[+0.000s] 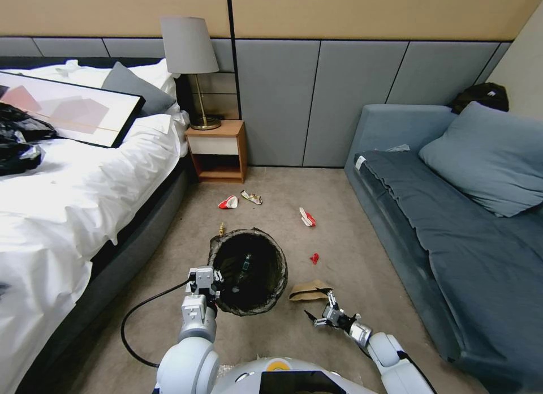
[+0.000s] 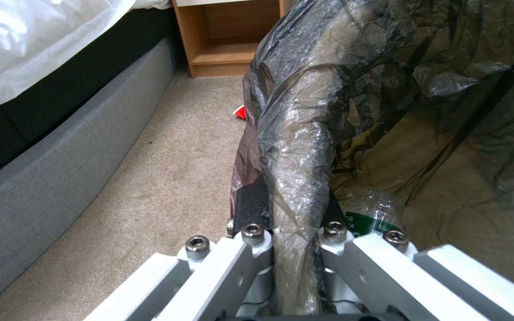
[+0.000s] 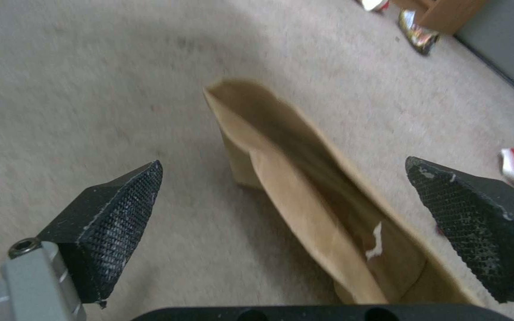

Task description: Pick up the trash bin, then pick up the garbage from the floor and place it into the trash bin.

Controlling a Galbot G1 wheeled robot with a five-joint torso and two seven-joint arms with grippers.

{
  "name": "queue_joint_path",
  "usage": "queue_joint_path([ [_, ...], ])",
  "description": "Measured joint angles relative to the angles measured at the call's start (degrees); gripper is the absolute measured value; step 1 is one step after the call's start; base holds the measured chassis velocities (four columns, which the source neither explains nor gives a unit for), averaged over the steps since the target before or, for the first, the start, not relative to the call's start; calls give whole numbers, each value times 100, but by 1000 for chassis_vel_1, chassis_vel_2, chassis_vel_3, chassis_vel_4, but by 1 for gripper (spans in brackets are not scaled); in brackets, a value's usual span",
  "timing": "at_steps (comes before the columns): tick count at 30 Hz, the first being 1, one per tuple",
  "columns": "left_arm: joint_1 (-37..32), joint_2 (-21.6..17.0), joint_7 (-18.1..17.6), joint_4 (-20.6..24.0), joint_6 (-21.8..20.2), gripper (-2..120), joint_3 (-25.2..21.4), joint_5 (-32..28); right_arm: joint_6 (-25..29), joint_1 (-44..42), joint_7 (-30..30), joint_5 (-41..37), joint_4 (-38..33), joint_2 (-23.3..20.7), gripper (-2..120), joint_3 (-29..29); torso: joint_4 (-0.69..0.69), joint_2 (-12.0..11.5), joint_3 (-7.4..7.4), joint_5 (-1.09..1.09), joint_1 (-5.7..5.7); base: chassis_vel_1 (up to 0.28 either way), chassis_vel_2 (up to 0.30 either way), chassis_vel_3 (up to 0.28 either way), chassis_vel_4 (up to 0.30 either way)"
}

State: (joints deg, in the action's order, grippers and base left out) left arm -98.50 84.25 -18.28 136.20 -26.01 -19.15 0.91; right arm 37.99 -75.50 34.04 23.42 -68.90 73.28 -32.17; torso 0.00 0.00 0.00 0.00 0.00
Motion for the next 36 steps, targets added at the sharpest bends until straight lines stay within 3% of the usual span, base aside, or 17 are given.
queue_joint_path([
  [10,0,0,0,0,0,1,0,0,-46,432,-394,216,601,81,100,-16,0,0,0,0,0,0,0,0,0],
  [29,0,0,0,0,0,1,0,0,-146,727,-591,227,877,82,99,3,0,0,0,0,0,0,0,0,0],
  [36,0,0,0,0,0,1,0,0,-141,711,-568,212,891,106,86,25,0,0,0,0,0,0,0,0,0],
])
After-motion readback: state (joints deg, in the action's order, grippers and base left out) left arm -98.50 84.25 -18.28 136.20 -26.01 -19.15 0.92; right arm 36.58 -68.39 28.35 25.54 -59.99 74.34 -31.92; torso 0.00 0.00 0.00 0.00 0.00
